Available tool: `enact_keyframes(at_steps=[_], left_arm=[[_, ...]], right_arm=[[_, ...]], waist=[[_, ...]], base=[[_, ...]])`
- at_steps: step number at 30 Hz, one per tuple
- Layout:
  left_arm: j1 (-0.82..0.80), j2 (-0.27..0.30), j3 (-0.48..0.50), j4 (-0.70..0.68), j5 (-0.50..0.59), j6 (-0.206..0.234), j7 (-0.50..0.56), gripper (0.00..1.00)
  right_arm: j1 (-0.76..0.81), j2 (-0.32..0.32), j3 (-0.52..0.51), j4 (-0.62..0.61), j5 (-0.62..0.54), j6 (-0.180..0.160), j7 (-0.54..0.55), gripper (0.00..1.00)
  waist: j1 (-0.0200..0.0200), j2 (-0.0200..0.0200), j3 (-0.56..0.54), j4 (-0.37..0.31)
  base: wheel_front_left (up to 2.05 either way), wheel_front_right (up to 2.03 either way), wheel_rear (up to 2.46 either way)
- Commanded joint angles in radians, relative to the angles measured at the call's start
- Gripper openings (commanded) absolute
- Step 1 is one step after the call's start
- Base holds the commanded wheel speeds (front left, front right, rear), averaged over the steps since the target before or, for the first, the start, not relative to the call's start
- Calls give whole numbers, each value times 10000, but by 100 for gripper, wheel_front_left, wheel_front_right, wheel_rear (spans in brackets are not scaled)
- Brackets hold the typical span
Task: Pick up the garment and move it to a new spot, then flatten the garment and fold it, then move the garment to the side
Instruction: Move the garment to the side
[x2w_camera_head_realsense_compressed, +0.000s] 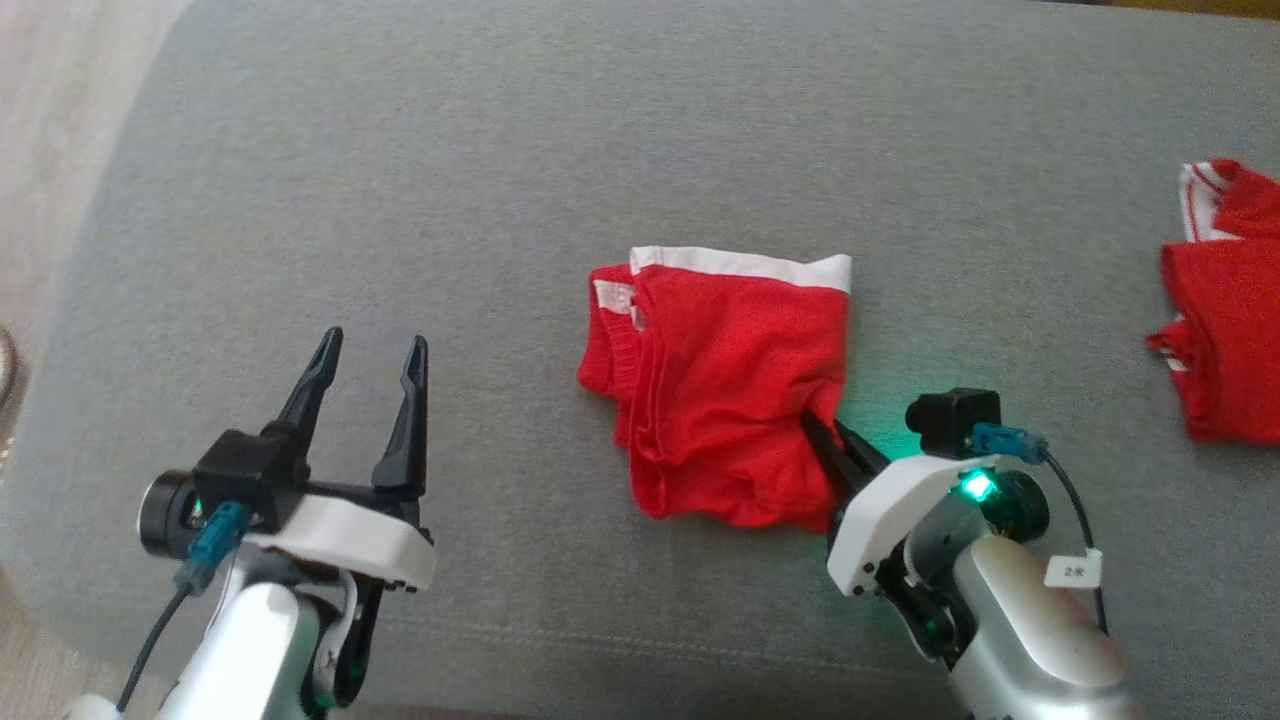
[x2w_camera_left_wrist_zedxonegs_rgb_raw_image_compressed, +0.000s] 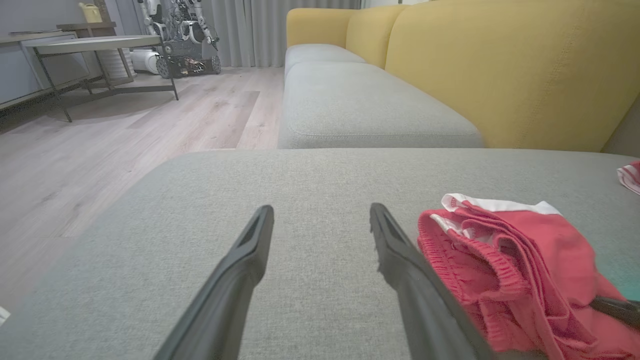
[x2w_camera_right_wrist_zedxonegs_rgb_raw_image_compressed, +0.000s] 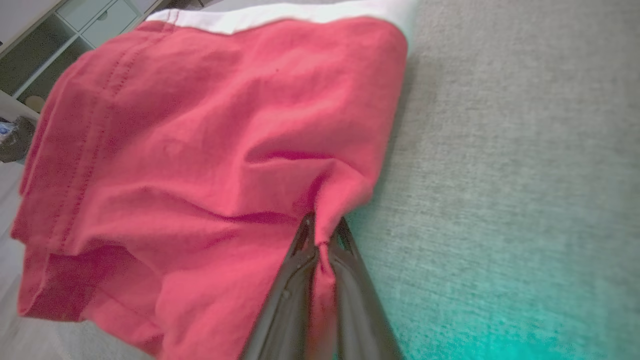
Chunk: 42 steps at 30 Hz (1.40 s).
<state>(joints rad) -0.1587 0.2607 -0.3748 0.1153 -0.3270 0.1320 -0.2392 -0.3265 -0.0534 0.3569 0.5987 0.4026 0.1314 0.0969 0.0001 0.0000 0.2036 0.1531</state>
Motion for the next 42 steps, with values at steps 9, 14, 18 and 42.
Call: enact_keyframes(at_steps=[9, 14, 18, 42], left_arm=[[-593, 237, 420, -480, 21, 0, -122, 100], [-703, 266, 370, -548, 34, -26, -122, 100], [-865, 314, 292, -598, 67, -79, -65, 100], [-1587, 325, -30, -535, 48, -283, -6, 100]], right_arm=[[-635, -169, -872, -710, -1312, -7, 182, 0], [-1055, -861, -2153, -1278, -1822, -7, 476, 0], [-1665, -1417, -2977, -1490, -2028, -7, 633, 0], [-4072, -2764, -5647, 1486, -2158, -7, 183, 100]], waist=[[-1, 0, 165, -1404], [-1, 0, 348, -2055], [-1, 0, 558, -2395], [-1, 0, 1363, -2577]], base=[[0, 0, 0], [0, 0, 0], [0, 0, 0], [0, 0, 0]])
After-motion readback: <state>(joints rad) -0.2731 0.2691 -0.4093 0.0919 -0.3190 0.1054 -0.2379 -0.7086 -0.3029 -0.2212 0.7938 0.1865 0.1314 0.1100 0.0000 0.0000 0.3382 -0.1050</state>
